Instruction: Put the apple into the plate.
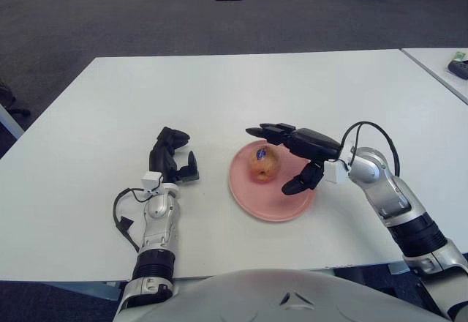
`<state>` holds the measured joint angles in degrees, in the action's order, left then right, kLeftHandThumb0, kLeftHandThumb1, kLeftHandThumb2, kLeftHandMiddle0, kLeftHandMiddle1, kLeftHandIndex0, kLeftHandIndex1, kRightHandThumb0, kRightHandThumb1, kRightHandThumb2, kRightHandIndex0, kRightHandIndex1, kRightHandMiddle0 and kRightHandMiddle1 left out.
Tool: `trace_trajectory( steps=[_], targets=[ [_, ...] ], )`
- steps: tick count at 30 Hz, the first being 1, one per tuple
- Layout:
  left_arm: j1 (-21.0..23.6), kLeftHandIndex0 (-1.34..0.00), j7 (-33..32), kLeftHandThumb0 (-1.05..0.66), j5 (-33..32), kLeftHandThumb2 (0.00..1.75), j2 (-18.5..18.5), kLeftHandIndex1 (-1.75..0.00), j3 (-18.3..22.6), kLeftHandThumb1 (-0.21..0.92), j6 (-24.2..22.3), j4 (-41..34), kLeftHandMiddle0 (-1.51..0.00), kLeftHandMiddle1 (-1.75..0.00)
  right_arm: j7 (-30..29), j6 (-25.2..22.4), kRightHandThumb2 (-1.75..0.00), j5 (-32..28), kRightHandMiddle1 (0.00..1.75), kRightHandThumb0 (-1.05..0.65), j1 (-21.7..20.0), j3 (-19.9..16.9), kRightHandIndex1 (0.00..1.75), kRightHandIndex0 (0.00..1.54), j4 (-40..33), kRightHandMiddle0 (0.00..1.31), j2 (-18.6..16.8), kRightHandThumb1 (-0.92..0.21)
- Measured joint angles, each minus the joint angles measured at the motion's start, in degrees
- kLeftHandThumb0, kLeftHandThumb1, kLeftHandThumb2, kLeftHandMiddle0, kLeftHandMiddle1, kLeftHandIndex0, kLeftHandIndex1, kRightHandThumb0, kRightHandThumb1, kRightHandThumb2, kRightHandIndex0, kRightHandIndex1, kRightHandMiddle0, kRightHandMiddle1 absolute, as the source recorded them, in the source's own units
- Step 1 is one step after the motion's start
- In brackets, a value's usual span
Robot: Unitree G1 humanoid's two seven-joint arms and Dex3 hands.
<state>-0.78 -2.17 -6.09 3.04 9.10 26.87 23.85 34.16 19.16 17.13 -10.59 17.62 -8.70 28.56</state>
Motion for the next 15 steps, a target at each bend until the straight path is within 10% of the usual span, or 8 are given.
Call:
trace_trajectory(
  steps=[11, 15],
  targets=[
    [0.0, -0.60, 0.2, -0.01, -0.1, 1.68, -0.1, -1.75, 0.0, 0.01, 0.1, 0.1, -0.84, -1.75, -4.0, -2.2, -0.74, -2.3, 0.10, -0.96, 1.4, -2.8, 0.07, 0.00, -1.2, 0.00, -3.2, -0.78],
    [0.0, -0.60, 0.2, -0.01, -0.1, 1.67, -0.1, -1.75, 0.0, 0.02, -0.1, 0.0, -0.84, -1.75, -12.3, -2.2, -0.79, -2.7, 0.81, -0.85, 3.2, -5.8, 0.63, 0.00, -0.6, 0.00, -8.2, -0.83]
  ],
)
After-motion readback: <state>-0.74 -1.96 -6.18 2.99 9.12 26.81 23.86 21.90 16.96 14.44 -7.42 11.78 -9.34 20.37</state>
